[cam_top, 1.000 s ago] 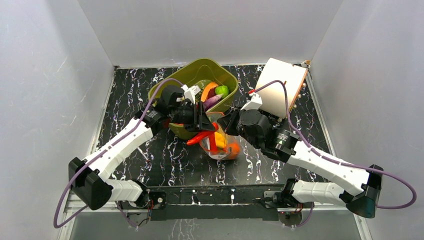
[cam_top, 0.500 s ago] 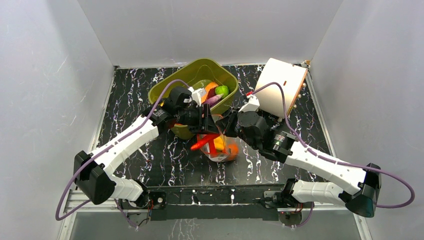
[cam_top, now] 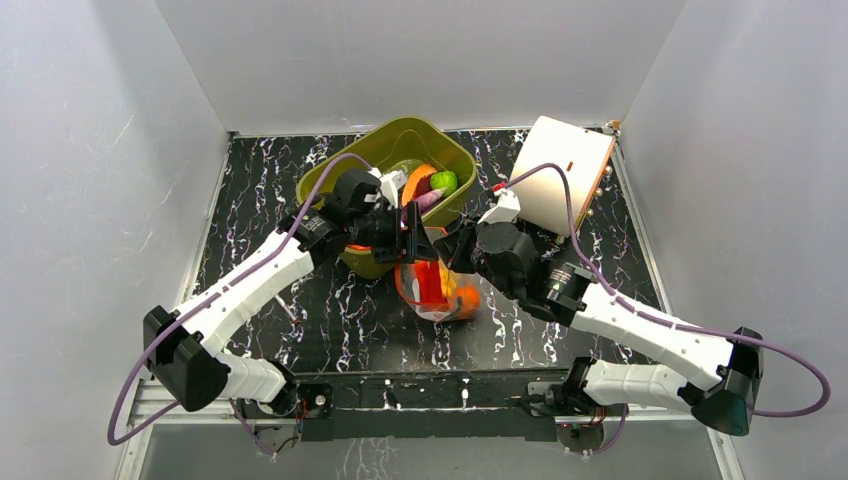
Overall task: Place the food in the zip-top bag and seal the zipper
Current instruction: Place the fake vegetable in the zipper food storage bag, then pick up the fake fruit from the bin.
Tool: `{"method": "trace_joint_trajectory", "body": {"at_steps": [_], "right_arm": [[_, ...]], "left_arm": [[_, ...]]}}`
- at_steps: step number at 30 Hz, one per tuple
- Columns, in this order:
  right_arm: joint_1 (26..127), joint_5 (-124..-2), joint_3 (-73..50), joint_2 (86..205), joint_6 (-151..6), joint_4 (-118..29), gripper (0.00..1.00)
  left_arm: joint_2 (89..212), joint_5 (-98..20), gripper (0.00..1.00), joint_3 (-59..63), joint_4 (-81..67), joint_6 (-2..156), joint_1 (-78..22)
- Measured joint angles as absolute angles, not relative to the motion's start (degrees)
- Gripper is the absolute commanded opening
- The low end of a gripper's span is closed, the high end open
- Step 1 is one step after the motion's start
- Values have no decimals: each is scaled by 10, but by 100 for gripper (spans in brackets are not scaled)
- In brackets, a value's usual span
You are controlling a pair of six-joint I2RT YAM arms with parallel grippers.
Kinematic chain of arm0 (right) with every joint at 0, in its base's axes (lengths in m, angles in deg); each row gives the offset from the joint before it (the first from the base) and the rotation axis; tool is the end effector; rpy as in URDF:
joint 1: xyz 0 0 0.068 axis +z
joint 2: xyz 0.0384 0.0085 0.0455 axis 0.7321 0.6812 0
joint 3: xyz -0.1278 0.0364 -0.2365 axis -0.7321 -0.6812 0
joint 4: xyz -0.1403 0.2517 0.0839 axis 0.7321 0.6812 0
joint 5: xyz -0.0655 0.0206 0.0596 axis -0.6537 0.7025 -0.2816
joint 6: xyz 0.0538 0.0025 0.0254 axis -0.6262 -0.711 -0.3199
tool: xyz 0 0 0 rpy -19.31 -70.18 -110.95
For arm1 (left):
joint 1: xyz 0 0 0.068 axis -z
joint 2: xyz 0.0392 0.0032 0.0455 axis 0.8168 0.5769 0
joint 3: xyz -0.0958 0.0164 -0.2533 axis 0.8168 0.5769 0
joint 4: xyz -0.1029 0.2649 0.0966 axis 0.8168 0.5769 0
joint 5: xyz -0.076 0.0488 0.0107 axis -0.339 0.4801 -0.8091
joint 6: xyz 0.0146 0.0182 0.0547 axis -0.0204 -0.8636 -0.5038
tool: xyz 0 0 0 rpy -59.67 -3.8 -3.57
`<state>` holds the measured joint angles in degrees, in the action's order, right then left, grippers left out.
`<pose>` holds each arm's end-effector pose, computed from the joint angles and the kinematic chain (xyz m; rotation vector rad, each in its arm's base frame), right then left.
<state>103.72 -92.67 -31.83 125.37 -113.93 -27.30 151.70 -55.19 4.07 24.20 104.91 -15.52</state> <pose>0.1722 0.2317 0.3285 0.1062 2.0384 0.8079 0.2547 -0.2313 0.3274 0.2509 2.4055 -1.1781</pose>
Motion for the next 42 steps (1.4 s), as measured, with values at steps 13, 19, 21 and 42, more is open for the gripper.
{"method": "trace_joint_trajectory", "body": {"at_steps": [13, 19, 21, 42], "right_arm": [[1037, -934, -316, 1207, -1103, -222, 0], [1037, -974, -267, 1203, -1062, -143, 0], [1037, -985, -255, 1195, -1050, -130, 0], [1037, -1012, -233, 1160, -1024, -85, 0]], "left_arm": [[1430, -359, 67, -18, 276, 972, -155], [1447, -227, 66, -54, 281, 900, -155], [1466, -192, 65, -61, 281, 879, -156], [1760, -174, 39, -121, 172, 812, -280]]}}
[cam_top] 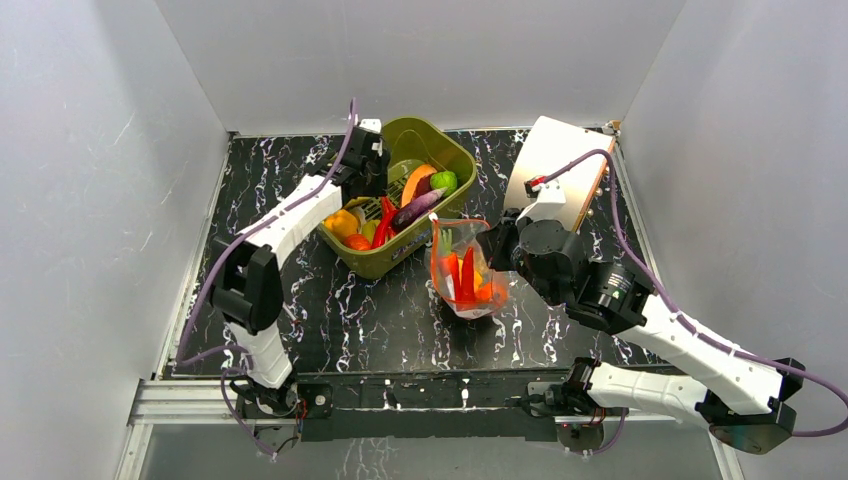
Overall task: Place the food in the zip-top bag and seal the zipper
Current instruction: Pick up the fake fruit from the bin.
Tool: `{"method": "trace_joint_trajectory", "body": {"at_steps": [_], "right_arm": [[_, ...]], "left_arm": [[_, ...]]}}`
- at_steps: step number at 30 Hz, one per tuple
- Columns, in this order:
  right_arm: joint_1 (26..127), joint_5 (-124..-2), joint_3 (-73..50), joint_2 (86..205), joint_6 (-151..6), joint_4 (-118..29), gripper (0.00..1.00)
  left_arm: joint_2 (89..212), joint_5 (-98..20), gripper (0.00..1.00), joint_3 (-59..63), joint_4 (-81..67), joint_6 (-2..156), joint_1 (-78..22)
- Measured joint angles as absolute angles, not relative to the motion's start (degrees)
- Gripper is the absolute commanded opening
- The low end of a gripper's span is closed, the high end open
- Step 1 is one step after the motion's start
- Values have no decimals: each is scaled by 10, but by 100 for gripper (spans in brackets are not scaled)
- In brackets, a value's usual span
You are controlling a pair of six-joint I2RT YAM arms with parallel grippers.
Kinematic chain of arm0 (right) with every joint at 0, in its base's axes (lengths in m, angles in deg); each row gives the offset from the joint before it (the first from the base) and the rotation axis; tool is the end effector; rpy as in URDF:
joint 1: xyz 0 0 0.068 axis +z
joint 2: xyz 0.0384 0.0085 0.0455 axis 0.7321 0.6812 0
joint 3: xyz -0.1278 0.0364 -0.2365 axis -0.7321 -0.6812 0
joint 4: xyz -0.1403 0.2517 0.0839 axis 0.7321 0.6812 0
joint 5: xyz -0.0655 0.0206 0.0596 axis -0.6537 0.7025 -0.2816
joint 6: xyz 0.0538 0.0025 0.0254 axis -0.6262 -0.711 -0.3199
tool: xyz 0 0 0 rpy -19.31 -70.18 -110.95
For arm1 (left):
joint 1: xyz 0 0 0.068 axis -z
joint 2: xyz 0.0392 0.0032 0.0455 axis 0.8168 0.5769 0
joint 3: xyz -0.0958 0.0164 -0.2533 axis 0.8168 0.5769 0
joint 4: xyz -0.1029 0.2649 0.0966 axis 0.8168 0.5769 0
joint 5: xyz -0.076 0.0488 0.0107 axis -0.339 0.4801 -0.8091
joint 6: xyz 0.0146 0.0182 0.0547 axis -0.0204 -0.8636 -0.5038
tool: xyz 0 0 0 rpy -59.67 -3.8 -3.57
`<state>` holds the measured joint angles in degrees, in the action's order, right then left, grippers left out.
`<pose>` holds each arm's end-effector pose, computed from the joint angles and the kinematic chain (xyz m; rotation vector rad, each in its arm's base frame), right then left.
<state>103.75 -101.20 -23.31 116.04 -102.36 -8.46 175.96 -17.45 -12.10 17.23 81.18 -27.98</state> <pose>0.1426 0.1764 0.3918 -0.0043 1.9749 0.5412 0.4110 -0.1961 0.2847 0.0758 2.2002 -0.1570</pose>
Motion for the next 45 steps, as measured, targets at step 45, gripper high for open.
{"method": "trace_joint_trajectory", "body": {"at_steps": [45], "right_arm": [[1037, -969, -243, 1156, -1061, -86, 0]], "left_arm": [[1905, -185, 0, -163, 131, 842, -291]]}}
